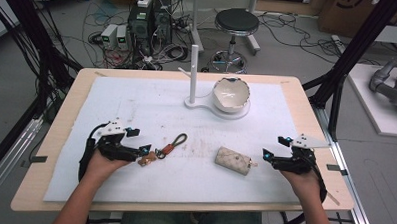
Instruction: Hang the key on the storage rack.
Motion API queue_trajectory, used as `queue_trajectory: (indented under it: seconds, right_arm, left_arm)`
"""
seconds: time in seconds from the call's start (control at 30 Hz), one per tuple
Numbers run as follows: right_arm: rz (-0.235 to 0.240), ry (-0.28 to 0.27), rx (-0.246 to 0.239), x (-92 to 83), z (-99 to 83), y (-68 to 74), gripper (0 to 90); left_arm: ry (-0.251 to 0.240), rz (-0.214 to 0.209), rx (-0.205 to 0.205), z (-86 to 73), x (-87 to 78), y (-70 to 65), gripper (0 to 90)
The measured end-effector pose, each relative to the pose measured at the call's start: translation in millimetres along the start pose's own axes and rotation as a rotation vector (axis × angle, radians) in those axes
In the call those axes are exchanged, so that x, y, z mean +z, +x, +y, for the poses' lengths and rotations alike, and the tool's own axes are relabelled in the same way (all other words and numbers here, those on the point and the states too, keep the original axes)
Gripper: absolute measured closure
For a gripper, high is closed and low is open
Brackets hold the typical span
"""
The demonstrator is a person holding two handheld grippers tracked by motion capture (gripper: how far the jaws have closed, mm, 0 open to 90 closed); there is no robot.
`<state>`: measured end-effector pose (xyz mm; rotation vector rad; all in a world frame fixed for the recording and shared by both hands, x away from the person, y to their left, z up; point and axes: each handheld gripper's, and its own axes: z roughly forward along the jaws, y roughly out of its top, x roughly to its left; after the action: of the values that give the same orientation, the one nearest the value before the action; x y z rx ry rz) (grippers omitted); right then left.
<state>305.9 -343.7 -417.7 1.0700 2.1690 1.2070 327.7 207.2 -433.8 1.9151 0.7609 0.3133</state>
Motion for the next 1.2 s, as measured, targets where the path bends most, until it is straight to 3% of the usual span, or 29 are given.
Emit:
queue_trajectory:
  seconds: [0.27,0.43,0.67,0.77,0.8,0.83,0.87,0.9,1.07,1.2]
  right_arm:
    - [-0.004,0.015,-0.01,-1.5,-3.8,-0.2,20.4]
    - [-0.001,0.027,-0.016,-0.6,-4.5,1.1,20.4]
    - [0.01,0.039,-0.032,2.9,-3.4,3.8,20.4]
    - [0.013,0.043,-0.036,3.8,-2.8,4.5,20.4]
    - [0.011,0.04,-0.041,4.2,-2.7,4.9,20.4]
    - [0.013,0.04,-0.04,4.1,-2.6,5.3,20.4]
    - [0.013,0.04,-0.04,4.1,-2.6,5.3,20.4]
    - [0.013,0.04,-0.039,4.1,-2.7,5.3,20.4]
    - [0.013,0.043,-0.036,3.4,-3.0,5.2,20.4]
    - [0.013,0.043,-0.037,3.5,-3.4,4.9,20.4]
  left_arm:
    - [0.05,-0.023,0.022,4.0,27.5,-12.5,20.3]
    - [0.106,0.002,0.041,6.1,45.2,-20.5,20.3]
    - [0.143,0.011,0.056,7.8,61.8,-28.8,22.0]
    - [0.161,0.01,0.054,7.4,68.4,-30.8,25.5]
    - [0.196,0.02,0.061,7.8,72.1,-31.2,28.2]
    - [0.196,0.02,0.061,7.8,72.1,-31.2,32.6]
    - [0.21,0.029,0.061,8.0,73.2,-31.6,32.6]
    - [0.218,0.065,0.066,8.2,73.9,-33.2,41.5]
    - [0.218,0.076,0.081,8.1,73.7,-34.0,48.2]
    - [0.216,0.064,0.112,7.9,73.0,-37.2,60.0]
